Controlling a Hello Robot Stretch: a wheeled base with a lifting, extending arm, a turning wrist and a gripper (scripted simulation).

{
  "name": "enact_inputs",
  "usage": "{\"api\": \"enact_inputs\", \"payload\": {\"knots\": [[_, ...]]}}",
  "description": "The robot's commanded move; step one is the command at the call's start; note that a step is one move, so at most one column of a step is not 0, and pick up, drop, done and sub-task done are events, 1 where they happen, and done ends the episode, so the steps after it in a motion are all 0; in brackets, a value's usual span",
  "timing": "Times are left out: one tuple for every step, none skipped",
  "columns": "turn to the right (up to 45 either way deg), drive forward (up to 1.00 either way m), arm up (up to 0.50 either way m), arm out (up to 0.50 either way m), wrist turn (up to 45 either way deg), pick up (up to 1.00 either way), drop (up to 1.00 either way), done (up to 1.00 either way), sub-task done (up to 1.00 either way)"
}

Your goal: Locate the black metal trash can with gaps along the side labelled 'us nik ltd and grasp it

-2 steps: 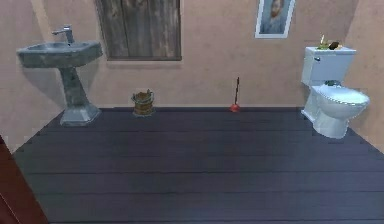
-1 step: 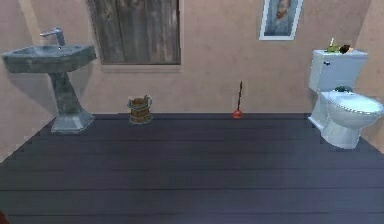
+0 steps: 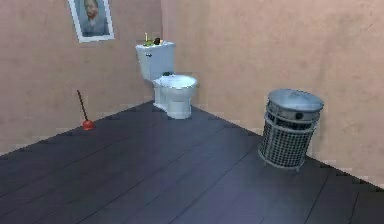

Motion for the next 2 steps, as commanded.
{"api": "enact_inputs", "payload": {"knots": [[36.0, 0.0, 0.0, 0.0, 0.0, 0.0, 0.0, 0.0, 0.0], [0.0, 0.45, 0.0, 0.0, 0.0, 0.0, 0.0, 0.0, 0.0]]}}
